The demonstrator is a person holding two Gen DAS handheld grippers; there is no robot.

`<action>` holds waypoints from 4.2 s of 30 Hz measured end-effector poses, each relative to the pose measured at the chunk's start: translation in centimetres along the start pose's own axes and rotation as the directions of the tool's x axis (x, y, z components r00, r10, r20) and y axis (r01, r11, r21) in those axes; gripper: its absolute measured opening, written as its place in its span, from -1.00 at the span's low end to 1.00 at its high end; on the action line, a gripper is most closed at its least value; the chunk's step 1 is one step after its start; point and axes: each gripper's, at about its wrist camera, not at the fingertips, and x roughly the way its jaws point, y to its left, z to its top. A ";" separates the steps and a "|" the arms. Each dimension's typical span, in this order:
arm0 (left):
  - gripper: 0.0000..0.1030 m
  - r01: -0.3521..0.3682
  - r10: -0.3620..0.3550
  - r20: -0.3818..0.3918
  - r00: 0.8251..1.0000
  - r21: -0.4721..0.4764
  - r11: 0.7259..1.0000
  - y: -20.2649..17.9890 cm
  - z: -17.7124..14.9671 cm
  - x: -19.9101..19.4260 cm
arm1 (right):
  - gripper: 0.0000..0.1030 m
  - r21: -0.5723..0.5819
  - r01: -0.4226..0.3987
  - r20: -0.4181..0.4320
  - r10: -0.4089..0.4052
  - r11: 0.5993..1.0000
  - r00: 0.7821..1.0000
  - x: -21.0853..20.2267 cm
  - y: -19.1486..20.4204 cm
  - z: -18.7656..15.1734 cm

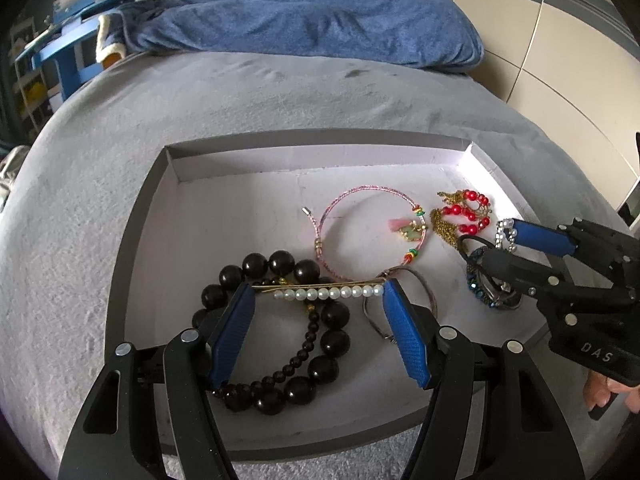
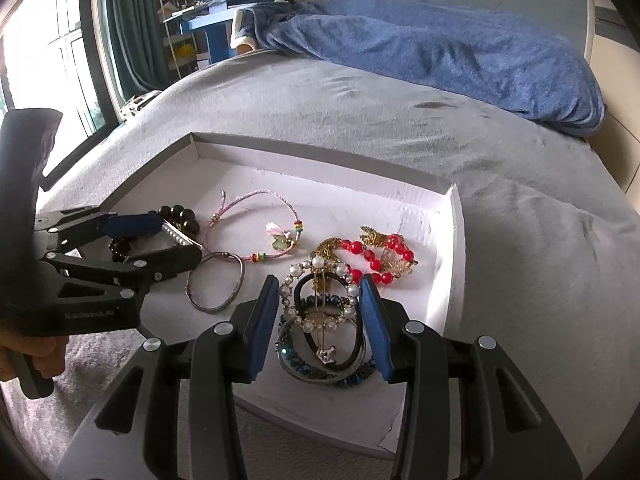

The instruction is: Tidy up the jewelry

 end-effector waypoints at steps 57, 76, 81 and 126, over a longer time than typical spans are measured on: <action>0.91 -0.169 0.195 0.370 0.908 -0.103 0.980 -2.1 -9.7 -11.7 | 0.84 0.155 0.041 0.284 -0.084 0.987 0.955 -9.4 2.6 -8.5; 0.91 -0.192 0.218 0.384 0.897 -0.106 0.976 -2.4 -10.5 -12.5 | 0.85 0.117 0.078 0.329 -0.112 0.990 0.938 -10.8 3.6 -9.4; 0.91 -0.192 0.218 0.383 0.898 -0.106 0.976 -2.4 -10.5 -12.5 | 0.85 0.113 0.078 0.327 -0.111 0.990 0.938 -10.7 3.6 -9.3; 0.91 -0.184 0.212 0.373 0.903 -0.111 0.977 -2.1 -10.7 -12.0 | 0.87 0.114 0.078 0.326 -0.111 0.990 0.939 -10.7 3.6 -9.2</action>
